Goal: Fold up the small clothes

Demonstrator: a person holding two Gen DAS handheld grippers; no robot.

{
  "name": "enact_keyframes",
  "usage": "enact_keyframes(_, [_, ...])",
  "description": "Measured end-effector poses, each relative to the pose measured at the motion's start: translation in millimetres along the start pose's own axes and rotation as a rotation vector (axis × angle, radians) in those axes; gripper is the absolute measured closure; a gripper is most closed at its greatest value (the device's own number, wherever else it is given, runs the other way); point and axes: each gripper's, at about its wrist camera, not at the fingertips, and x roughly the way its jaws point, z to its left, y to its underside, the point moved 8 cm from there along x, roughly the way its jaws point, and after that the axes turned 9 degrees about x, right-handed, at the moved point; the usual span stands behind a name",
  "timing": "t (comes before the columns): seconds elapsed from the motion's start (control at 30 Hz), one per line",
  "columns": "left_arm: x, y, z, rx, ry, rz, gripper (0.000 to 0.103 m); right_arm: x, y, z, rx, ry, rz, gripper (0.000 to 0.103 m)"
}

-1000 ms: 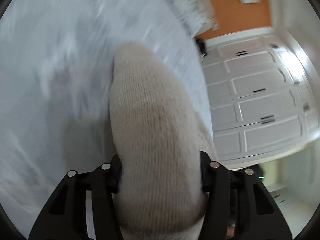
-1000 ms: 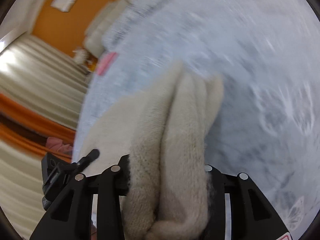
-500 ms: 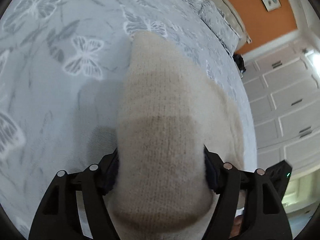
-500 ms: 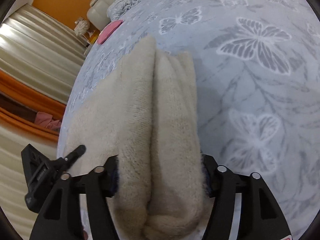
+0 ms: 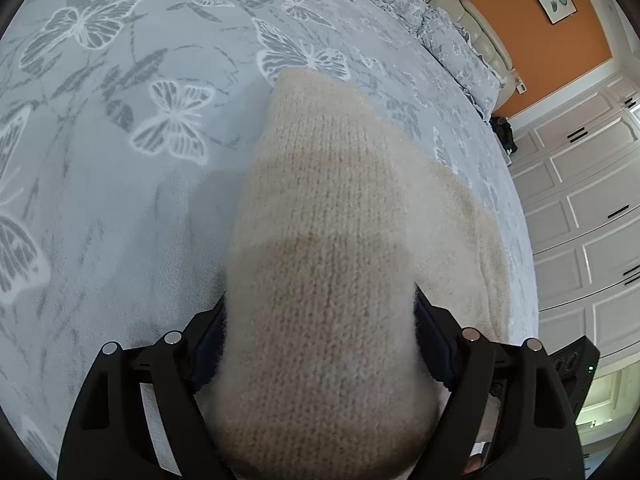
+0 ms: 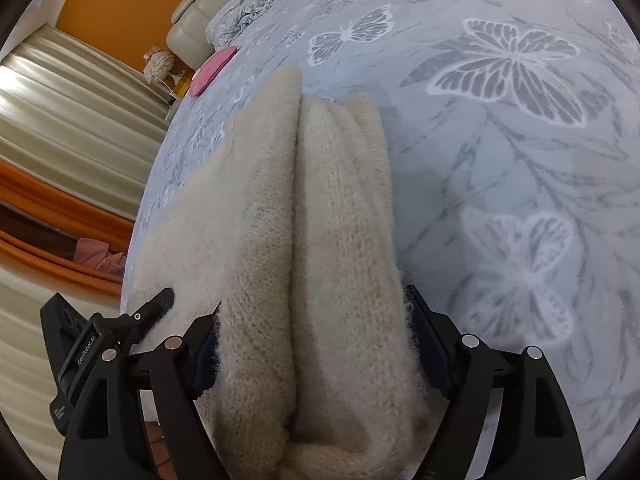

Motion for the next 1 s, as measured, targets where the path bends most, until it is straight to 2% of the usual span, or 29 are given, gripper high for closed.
enact_keyframes(0.07, [0,0,0,-0.002,-0.008,0.005,0.024,-1,0,1,0.003,0.006,-0.003,0.029])
enact_keyframes(0.13, [1,-1,1,0.000,-0.015,0.013,0.024,-1,1,6,0.003,-0.003,-0.002,0.052])
enact_keyframes(0.17, [-1,-2,0,0.005,-0.018,0.016,0.032,-2,1,10,0.006,-0.021,0.005,0.053])
enact_keyframes(0.23, [-5,-8,-9,0.035,-0.026,0.014,0.043,-5,1,18,-0.020,-0.002,-0.015,0.062])
enact_keyframes(0.3, [-15,-15,-19,0.079,-0.031,0.003,0.051,-13,0,29,-0.036,-0.004,-0.040,0.064])
enact_keyframes(0.37, [-30,-25,-29,0.109,-0.024,-0.022,0.054,-34,-5,50,-0.071,-0.042,-0.096,0.066])
enact_keyframes(0.43, [-51,-38,-40,0.126,0.002,-0.062,0.054,-56,-12,72,-0.114,-0.076,-0.157,0.066])
enact_keyframes(0.53, [-102,-71,-62,0.173,0.072,-0.171,0.053,-103,-27,119,-0.184,-0.186,-0.262,0.066])
enact_keyframes(0.6, [-125,-89,-72,0.215,0.080,-0.233,0.050,-115,-35,138,-0.204,-0.227,-0.288,0.064])
enact_keyframes(0.63, [-129,-97,-77,0.234,0.069,-0.254,0.048,-114,-38,142,-0.210,-0.235,-0.289,0.059])
enact_keyframes(0.67, [-130,-106,-79,0.255,0.045,-0.275,0.038,-107,-44,145,-0.229,-0.226,-0.279,0.054])
enact_keyframes(0.7, [-125,-113,-77,0.270,0.000,-0.289,0.022,-92,-50,139,-0.240,-0.183,-0.266,0.050])
enact_keyframes(0.73, [-111,-116,-66,0.277,-0.098,-0.274,0.013,-77,-56,126,-0.232,-0.105,-0.265,0.047])
enact_keyframes(0.8, [-91,-111,-47,0.279,-0.234,-0.226,0.016,-66,-64,95,-0.181,0.053,-0.296,0.046])
enact_keyframes(0.83, [-83,-103,-38,0.277,-0.259,-0.203,0.016,-71,-63,81,-0.152,0.084,-0.337,0.046])
enact_keyframes(0.9, [-83,-91,-30,0.261,-0.247,-0.213,0.016,-83,-60,76,-0.141,0.051,-0.367,0.050])
enact_keyframes(0.93, [-84,-85,-26,0.251,-0.255,-0.223,0.016,-85,-59,79,-0.154,0.042,-0.353,0.059])
enact_keyframes(1.0, [-82,-78,-23,0.245,-0.279,-0.229,0.016,-90,-52,98,-0.223,0.012,-0.350,0.067])
